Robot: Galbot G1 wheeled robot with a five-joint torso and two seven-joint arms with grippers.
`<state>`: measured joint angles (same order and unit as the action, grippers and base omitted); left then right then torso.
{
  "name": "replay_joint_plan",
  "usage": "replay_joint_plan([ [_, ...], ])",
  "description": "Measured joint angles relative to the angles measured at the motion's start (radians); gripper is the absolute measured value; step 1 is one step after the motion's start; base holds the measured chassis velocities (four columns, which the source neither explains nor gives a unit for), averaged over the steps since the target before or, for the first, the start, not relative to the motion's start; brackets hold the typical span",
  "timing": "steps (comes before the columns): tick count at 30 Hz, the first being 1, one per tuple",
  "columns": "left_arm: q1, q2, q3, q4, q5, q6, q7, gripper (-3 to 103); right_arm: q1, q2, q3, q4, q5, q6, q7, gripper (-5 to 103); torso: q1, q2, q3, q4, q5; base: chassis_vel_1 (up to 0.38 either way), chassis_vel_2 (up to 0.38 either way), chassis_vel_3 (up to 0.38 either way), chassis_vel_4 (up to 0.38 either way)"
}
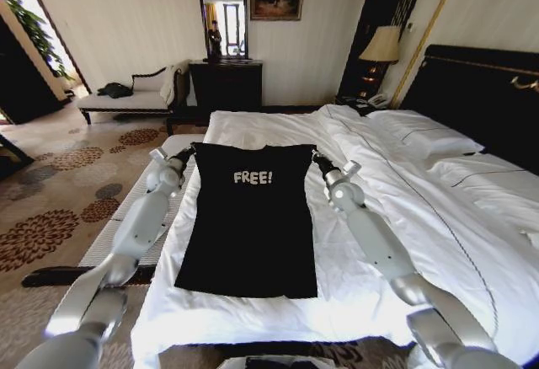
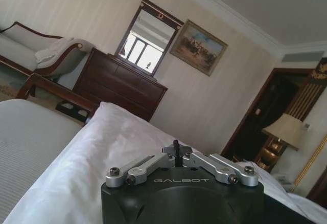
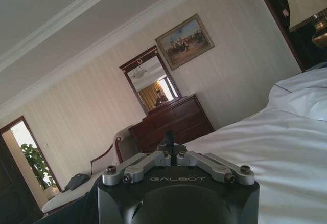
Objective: Fold the clothes on the bed.
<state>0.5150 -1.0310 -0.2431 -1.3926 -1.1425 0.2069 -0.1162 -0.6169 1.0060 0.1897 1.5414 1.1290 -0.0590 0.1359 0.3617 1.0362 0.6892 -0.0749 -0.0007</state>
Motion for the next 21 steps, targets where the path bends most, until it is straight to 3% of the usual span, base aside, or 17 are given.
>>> replay_joint_plan([
  [2,0.112,0.04,-0.028,-0.104,-0.003,-0.001,0.004,1,-0.131,-0.051,0.061,0.125,0.006,-0.003,0.019,0,0.0,0.0,0.0,-0.0006,-0.0006,0.0,0.0,0.0,0.0],
  [3,0.247,0.082,-0.084,-0.208,-0.002,-0.004,0.019,1,-0.269,-0.079,0.104,0.212,0.003,-0.004,0.034,0,-0.001,0.0,0.0,-0.0028,0.001,0.0,0.0,0.0,0.0],
  [6,0.361,0.103,-0.135,-0.277,0.004,-0.005,0.029,1,-0.351,-0.089,0.126,0.258,-0.011,-0.002,0.048,0,-0.001,0.0,0.0,-0.0012,0.0008,0.0,0.0,0.0,0.0],
  [9,0.551,0.108,-0.226,-0.378,0.035,-0.008,0.035,1,-0.48,-0.082,0.142,0.326,-0.036,0.0,0.096,0,-0.001,0.0,0.0,0.0003,0.0002,0.0,0.0,0.0,0.0],
  [12,0.621,0.102,-0.259,-0.411,0.052,-0.011,0.039,1,-0.536,-0.073,0.142,0.351,-0.048,0.0,0.117,0,0.0,0.0,0.0,0.0001,0.0001,0.0,0.0,0.0,0.0],
  [14,0.736,0.098,-0.307,-0.461,0.082,-0.012,0.05,1,-0.614,-0.061,0.137,0.384,-0.07,-0.001,0.144,0,0.0,0.0,0.0,-0.0012,0.0001,0.0,0.0,0.0,0.0],
  [21,0.93,0.092,-0.368,-0.511,0.141,-0.013,0.071,1,-0.745,-0.041,0.135,0.428,-0.108,-0.005,0.192,0,0.0,0.0,0.0,-0.0002,0.0001,0.0,0.0,0.0,0.0],
])
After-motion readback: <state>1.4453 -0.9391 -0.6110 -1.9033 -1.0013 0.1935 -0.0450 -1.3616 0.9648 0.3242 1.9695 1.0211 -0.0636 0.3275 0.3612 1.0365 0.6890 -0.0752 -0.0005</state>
